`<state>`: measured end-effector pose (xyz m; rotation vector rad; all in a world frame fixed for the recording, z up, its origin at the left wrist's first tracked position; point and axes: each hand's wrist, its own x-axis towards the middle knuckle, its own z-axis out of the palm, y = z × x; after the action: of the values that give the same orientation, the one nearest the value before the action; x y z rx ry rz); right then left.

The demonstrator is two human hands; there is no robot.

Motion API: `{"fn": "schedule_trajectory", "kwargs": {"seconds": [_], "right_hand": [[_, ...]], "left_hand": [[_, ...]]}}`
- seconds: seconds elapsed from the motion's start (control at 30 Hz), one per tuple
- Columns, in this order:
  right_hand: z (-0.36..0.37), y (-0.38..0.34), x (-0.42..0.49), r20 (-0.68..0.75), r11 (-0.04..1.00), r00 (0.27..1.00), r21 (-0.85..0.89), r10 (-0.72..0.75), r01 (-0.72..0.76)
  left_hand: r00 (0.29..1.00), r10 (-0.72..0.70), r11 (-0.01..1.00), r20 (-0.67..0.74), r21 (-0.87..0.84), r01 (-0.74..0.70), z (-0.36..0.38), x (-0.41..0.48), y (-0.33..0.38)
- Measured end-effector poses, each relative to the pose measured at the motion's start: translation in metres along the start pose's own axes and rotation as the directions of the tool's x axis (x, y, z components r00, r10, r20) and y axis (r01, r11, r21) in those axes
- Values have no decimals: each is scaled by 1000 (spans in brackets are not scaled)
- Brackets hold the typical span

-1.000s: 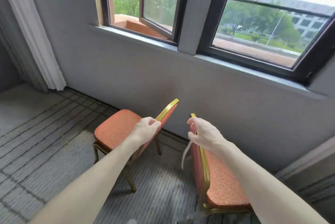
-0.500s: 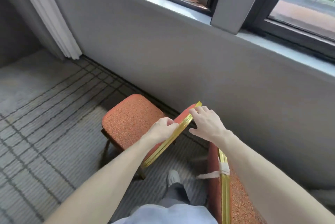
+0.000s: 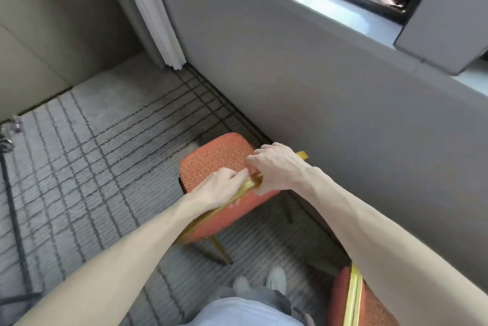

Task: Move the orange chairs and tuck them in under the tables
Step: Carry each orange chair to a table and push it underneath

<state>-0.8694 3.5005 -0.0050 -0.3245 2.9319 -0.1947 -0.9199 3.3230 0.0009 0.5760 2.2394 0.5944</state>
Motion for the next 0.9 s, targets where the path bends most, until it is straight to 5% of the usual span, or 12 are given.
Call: {"fn": "schedule_trajectory", "kwargs": {"seconds": [0.1,0.23,0.43,0.77,0.9], "right_hand": [[-19,-2,59,-135,992,991,119,-20,36],[-21,6,126,-295,986,955,166,25,26],[-64,23,216,-347,988,936,154,65,-12],[-127,14,369,-135,991,991,132,2,16],[-144,-4,414,-61,978,988,144,-142,149]], "left_hand": [[955,-7,1000,-298,10,10,-43,15,-6],[748,135,978,-650,209,5,-76,52,-14],[704,125,984,-699,178,1,-157,111,-25],[651,-17,991,-759,71,110,-279,172,-69],[598,-75,986,-798,29,162,-308,172,-95]]}}
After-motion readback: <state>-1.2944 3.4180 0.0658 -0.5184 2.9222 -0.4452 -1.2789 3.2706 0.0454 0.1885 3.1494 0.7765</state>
